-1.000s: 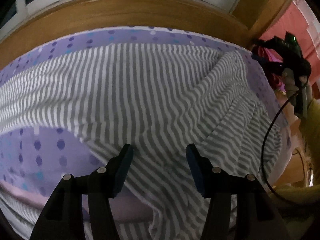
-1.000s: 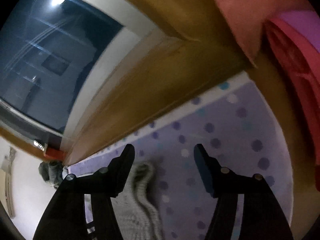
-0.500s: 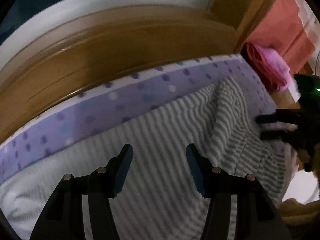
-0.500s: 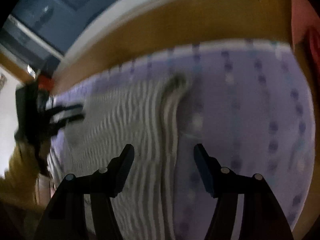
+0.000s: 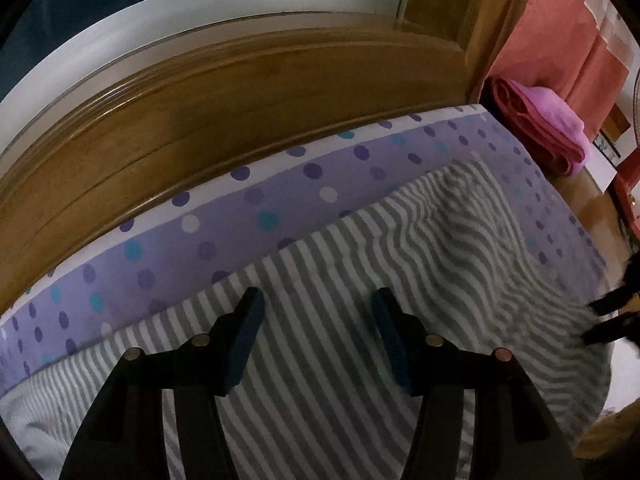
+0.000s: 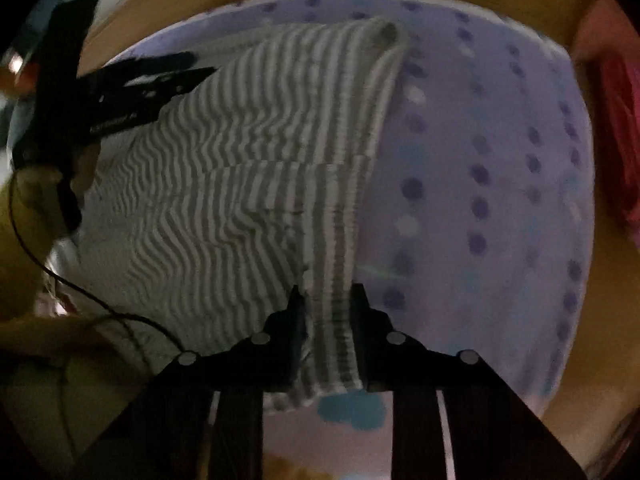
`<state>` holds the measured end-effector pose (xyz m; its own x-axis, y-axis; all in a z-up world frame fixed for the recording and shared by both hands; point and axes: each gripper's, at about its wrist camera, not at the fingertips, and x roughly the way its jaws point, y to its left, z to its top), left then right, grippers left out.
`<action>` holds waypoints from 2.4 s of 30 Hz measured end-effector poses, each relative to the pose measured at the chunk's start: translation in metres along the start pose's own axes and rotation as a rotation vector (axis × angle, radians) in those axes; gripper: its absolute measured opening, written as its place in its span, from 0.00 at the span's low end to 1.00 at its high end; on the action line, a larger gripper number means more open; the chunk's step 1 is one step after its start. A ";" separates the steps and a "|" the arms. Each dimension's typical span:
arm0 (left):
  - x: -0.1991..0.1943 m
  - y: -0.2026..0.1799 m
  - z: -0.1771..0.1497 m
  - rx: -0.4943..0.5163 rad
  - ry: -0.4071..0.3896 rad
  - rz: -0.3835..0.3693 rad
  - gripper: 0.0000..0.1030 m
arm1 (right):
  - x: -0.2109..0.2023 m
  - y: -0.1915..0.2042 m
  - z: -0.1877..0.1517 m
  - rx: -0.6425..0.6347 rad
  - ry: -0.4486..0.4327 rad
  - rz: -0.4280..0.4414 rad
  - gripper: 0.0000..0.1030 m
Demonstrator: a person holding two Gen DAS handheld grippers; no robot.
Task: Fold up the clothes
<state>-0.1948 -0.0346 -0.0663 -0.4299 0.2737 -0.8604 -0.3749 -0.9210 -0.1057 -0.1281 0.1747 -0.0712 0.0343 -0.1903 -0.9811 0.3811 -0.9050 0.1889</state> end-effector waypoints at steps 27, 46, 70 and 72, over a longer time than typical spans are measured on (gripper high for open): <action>-0.076 0.009 -0.069 -0.259 0.013 0.106 0.60 | -0.052 0.052 -0.041 0.016 -0.579 -0.021 0.55; -0.228 0.156 -0.268 -0.584 -0.132 0.151 0.62 | 0.023 0.295 -0.019 -0.013 -0.597 0.018 0.55; -0.231 0.219 -0.269 -0.343 -0.041 0.080 0.98 | 0.058 0.384 0.013 0.072 -0.578 -0.025 0.56; -0.228 0.228 -0.264 -0.276 -0.035 0.168 0.98 | 0.057 0.377 0.016 0.074 -0.598 -0.036 0.56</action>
<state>0.0346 -0.3800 -0.0253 -0.4971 0.1163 -0.8599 -0.0611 -0.9932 -0.0990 0.0027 -0.1834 -0.0554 -0.5106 -0.3208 -0.7977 0.3061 -0.9348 0.1800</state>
